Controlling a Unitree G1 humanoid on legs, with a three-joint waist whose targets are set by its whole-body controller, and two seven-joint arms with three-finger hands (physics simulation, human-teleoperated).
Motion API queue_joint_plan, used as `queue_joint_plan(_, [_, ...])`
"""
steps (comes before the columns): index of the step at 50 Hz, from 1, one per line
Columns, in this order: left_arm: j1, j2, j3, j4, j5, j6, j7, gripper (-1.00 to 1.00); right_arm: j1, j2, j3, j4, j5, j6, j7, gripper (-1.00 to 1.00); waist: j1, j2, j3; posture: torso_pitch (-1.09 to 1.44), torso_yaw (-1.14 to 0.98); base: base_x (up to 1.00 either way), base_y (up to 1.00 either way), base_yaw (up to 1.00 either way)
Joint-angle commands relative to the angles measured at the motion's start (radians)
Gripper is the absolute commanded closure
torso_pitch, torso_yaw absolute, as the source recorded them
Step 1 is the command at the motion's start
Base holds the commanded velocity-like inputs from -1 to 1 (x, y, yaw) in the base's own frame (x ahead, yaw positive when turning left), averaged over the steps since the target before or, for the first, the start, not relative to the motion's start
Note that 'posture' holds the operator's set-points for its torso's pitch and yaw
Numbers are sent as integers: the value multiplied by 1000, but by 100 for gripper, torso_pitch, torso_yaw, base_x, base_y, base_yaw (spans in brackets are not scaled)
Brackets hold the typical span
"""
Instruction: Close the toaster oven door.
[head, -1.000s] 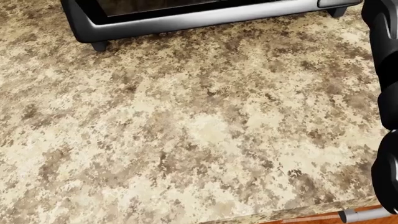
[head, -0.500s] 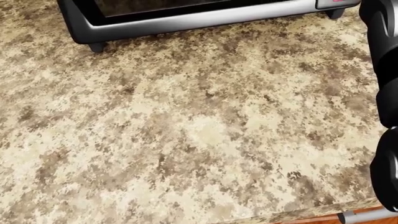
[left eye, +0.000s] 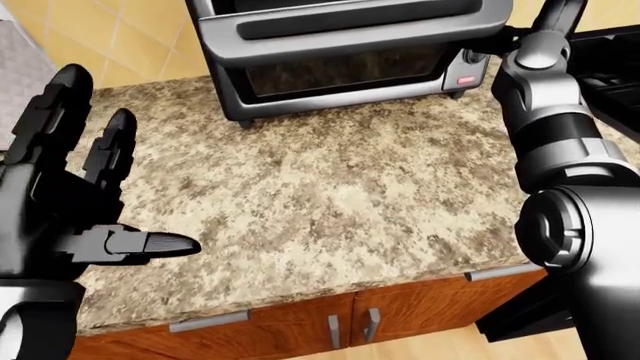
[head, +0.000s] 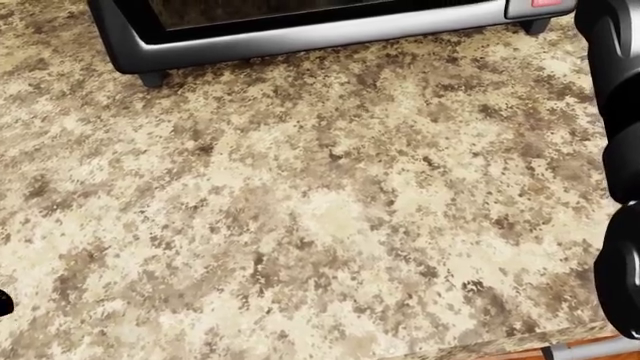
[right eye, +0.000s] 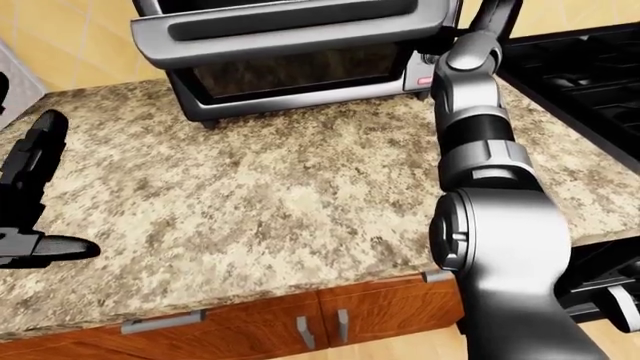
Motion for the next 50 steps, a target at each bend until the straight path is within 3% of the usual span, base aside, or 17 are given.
queue_joint_plan(1, [-11, 6, 17, -37, -20, -12, 15, -100, -89, -6, 1, -103, 9, -91, -4, -100, 7, -15, -46, 0, 0, 0, 0, 0])
queue_joint_plan(7, [6, -17, 2, -61, -17, -6, 15, -100, -95, -3, 1, -99, 8, -92, -5, -100, 8, -18, -45, 0, 0, 0, 0, 0])
queue_joint_plan(13, [11, -41, -50, -84, 20, -5, 1, -100, -100, -7, 0, -98, 8, -90, -5, -100, 11, -20, -44, 0, 0, 0, 0, 0])
queue_joint_plan(21, [31, -116, -200, -58, 229, -61, -101, -100, -104, -9, -1, -99, 10, -86, -6, -100, 16, -26, -45, 0, 0, 0, 0, 0])
queue_joint_plan(24, [18, -137, -216, -63, 268, -48, -131, -100, -105, -8, 0, -97, 9, -88, -7, -100, 17, -29, -47, 0, 0, 0, 0, 0])
queue_joint_plan(30, [32, -183, -316, -30, 411, -98, -219, -100, -104, -5, 0, -100, 11, -90, -10, -100, 19, -36, -48, 0, 0, 0, 0, 0])
queue_joint_plan(33, [28, -204, -335, -19, 449, -91, -259, -100, -105, -6, 0, -99, 11, -91, -11, -100, 21, -38, -50, 0, 0, 0, 0, 0])
queue_joint_plan(41, [-40, -230, -396, -21, 517, -42, -313, -100, -102, -7, 0, -102, 10, -91, -11, -100, 23, -46, -52, 0, 0, 0, 0, 0])
queue_joint_plan(50, [-188, -229, -448, 35, 545, 13, -329, -100, -99, -7, 0, -104, 11, -91, -12, -100, 26, -52, -52, 0, 0, 0, 0, 0])
